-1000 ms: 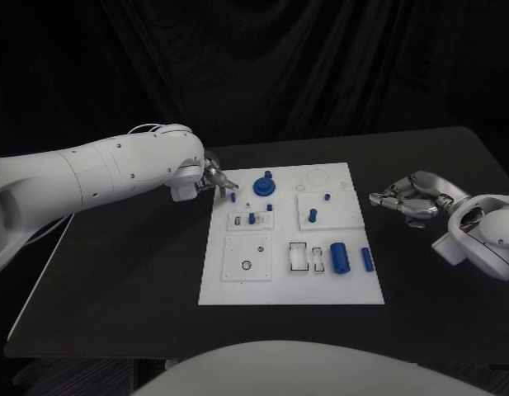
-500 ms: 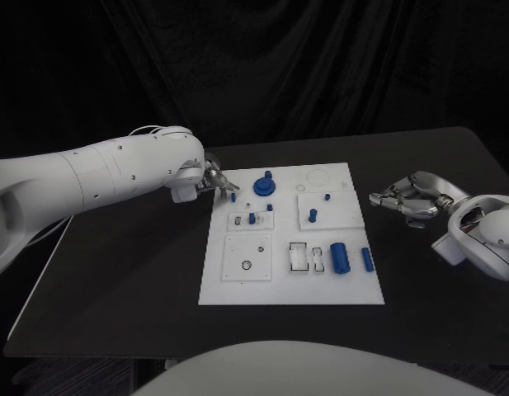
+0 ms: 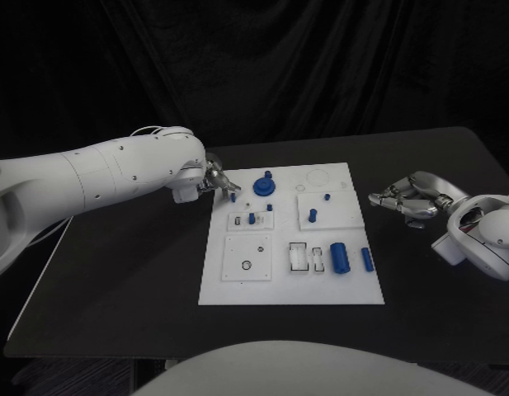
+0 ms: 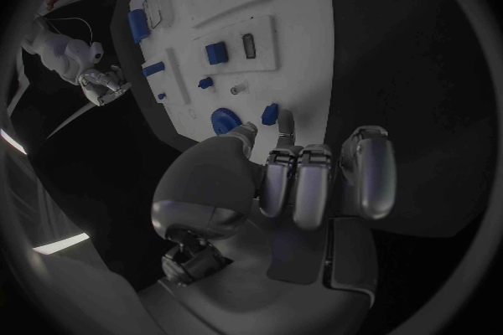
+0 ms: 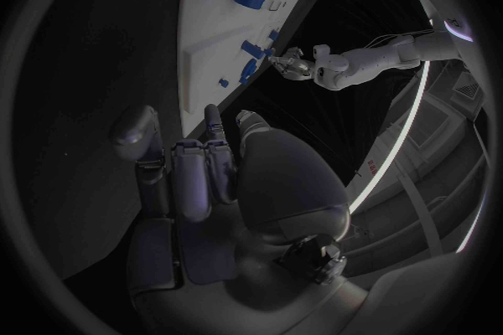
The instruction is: Assemble the parts on the task board
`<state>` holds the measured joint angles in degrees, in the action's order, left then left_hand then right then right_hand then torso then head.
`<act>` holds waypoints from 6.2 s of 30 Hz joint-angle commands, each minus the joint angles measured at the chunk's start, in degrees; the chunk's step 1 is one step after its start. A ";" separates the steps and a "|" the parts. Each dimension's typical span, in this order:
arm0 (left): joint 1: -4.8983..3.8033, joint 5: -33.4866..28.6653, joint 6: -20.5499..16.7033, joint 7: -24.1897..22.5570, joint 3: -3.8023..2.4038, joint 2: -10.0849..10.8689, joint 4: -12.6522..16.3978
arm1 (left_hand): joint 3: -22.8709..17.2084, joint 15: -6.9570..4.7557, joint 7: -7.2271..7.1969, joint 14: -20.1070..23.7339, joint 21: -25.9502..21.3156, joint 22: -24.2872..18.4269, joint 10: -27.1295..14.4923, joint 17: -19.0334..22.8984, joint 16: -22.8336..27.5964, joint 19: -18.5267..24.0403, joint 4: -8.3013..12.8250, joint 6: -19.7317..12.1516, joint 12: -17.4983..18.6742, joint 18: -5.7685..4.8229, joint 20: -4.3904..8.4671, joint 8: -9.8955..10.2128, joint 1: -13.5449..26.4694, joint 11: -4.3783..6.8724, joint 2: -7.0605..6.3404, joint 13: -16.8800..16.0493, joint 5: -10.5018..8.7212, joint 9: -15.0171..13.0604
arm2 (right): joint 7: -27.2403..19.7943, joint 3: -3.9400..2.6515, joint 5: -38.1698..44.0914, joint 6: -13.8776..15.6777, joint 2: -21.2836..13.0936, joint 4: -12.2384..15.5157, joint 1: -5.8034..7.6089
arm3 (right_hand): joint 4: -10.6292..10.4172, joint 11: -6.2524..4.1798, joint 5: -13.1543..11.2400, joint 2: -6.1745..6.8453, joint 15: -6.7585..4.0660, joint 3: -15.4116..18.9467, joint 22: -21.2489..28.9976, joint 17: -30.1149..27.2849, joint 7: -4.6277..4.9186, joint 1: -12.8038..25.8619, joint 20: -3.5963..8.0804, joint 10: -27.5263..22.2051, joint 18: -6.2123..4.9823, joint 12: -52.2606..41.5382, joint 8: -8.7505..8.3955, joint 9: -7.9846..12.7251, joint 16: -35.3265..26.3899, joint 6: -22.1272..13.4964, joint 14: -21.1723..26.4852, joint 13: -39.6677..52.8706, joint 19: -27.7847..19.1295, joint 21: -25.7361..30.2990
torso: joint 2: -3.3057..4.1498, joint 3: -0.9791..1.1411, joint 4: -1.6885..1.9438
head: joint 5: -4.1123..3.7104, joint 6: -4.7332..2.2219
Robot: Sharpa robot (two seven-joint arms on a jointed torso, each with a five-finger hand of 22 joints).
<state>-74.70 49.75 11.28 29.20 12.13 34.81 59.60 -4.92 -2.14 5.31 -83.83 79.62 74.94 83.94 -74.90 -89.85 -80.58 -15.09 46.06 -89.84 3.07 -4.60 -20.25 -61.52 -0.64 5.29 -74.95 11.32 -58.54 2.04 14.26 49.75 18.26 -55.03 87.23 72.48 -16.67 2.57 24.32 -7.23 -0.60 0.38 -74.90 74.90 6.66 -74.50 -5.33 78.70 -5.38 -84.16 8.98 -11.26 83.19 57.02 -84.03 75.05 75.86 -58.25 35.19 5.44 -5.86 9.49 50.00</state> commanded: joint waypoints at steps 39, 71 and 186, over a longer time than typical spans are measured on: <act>0.50 -0.09 2.05 -0.99 -0.05 -0.54 -0.49 | -2.35 0.60 -0.09 -6.17 -1.40 8.15 6.06 -15.10 -0.15 1.06 3.96 -0.16 -0.16 0.52 -0.33 2.03 -4.30 -0.56 0.84 -15.05 5.80 1.42 | 0.78 -0.04 0.09 -1.13 0.14 0.06 -0.16 | 0.49 -0.07 1.35 0.01 -0.30 -0.52 -6.73 8.84 -0.04 -1.34 -0.07 -0.42 -0.96 0.27 -0.53 0.18 -0.54 0.43 -1.63 2.68 -0.49 0.67 | 0.03 -0.01 0.01 | -0.11 0.00; 0.60 -0.09 2.29 -0.54 -0.05 0.11 0.16 | -15.13 0.04 -0.72 -6.17 -1.80 8.97 6.06 -15.10 -0.15 0.73 10.84 1.15 -0.16 0.48 0.24 1.22 -3.83 0.09 -1.90 -15.05 15.14 0.03 | 1.35 -0.04 0.09 -2.00 0.27 -0.08 -0.18 | 1.00 -0.12 4.45 0.52 -0.37 -2.27 -6.47 8.19 -0.04 -4.50 0.02 -1.17 -1.14 0.73 -0.77 0.32 -1.22 0.53 -1.22 1.86 -0.92 1.78 | 0.01 -0.02 0.03 | 0.17 0.00; 3.55 -0.10 -6.30 -1.66 -0.04 10.12 19.59 | -20.00 -0.71 -1.41 -6.17 -3.03 8.93 6.06 -15.10 -0.15 0.71 10.18 3.07 -0.16 0.69 0.96 -0.06 0.06 0.78 -3.38 -15.05 12.31 -1.10 | 1.41 -0.04 0.09 -2.93 -0.25 0.05 -0.62 | 0.98 -0.09 6.84 1.37 -0.37 -3.41 -6.19 7.45 0.03 -5.86 0.03 -1.93 -1.31 1.32 -0.82 0.34 -2.06 0.71 -0.73 0.97 -1.40 3.01 | 0.00 -0.01 0.00 | 0.51 0.00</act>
<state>-71.56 49.88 4.18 28.05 11.91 45.10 79.00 -24.91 -2.35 4.10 -84.04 76.95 74.90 83.96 -74.90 -89.85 -80.38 -4.44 49.15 -89.84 3.06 -3.58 -20.19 -61.94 -0.26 1.84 -74.95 23.87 -59.68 2.86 14.25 49.75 15.80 -55.26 87.21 72.01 -15.72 2.39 30.84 -5.95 -0.58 -2.79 -74.93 74.90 6.59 -79.68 -5.12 77.25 -6.28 -82.86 8.53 -11.00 81.43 57.34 -84.02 76.83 74.83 -55.40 35.19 5.43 -5.84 9.97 50.00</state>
